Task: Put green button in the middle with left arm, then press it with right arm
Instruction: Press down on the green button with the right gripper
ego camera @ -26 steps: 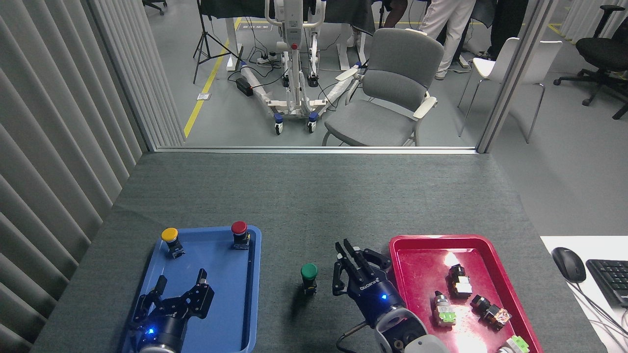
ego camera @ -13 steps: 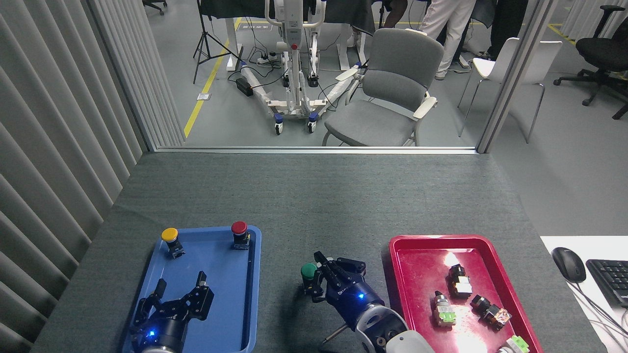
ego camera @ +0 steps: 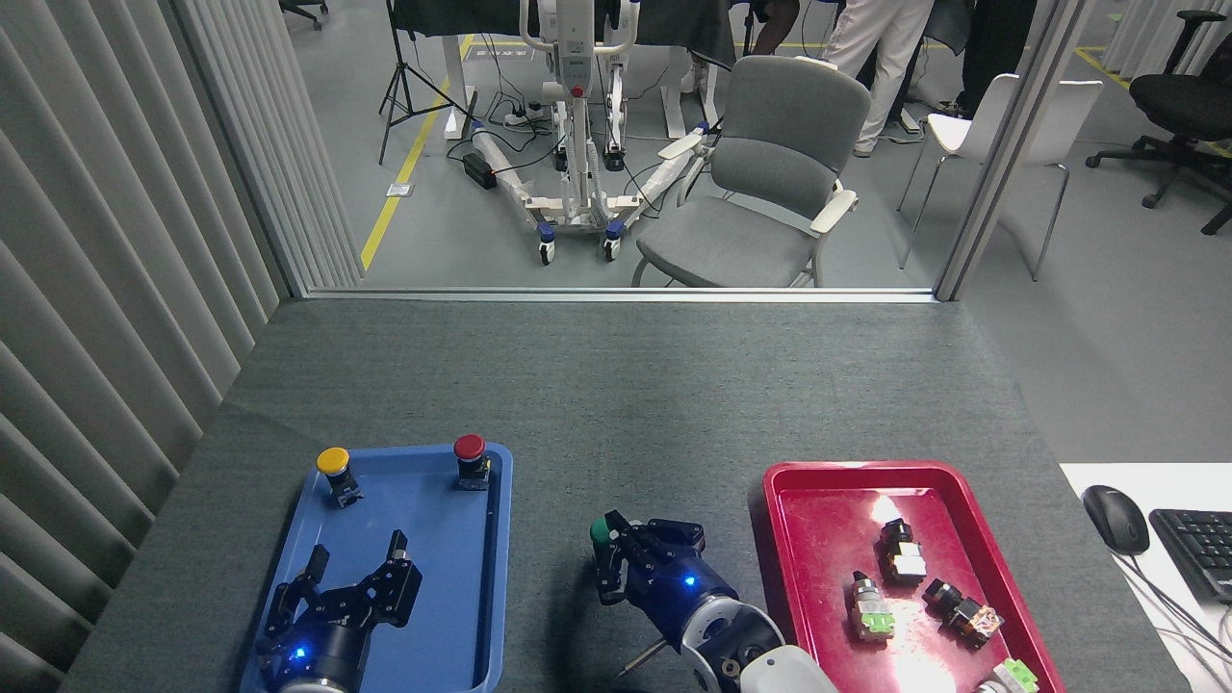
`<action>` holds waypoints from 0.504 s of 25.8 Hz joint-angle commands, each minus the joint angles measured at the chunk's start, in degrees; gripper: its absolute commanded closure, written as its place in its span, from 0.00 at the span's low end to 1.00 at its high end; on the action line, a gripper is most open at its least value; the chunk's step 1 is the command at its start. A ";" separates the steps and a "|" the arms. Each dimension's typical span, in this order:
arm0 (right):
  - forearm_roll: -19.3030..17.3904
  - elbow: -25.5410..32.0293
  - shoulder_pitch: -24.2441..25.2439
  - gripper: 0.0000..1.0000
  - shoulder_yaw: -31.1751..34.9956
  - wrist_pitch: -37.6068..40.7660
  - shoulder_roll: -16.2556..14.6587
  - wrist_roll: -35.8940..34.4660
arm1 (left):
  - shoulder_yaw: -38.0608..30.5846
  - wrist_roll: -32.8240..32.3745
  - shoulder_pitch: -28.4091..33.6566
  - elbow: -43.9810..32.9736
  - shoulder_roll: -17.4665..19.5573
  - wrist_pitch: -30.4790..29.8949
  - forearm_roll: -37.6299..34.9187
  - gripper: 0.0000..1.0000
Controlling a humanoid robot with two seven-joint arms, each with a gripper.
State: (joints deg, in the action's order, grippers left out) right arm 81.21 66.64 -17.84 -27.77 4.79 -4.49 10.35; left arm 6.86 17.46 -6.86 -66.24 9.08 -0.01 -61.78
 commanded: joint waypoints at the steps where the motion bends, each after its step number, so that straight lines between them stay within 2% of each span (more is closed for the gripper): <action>1: 0.09 -0.20 0.00 1.00 0.00 0.04 0.01 0.20 | 0.00 -0.06 0.00 0.05 -0.02 0.01 -0.01 0.00; 13: 0.00 -1.78 -1.32 1.00 -1.58 0.48 0.18 2.04 | 0.09 -0.15 -0.09 -0.12 -0.11 -0.16 -0.01 0.00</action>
State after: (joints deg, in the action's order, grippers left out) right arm 81.29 65.68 -18.51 -28.53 5.23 -4.33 11.31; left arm 6.88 17.37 -6.89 -66.27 9.00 -0.14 -61.79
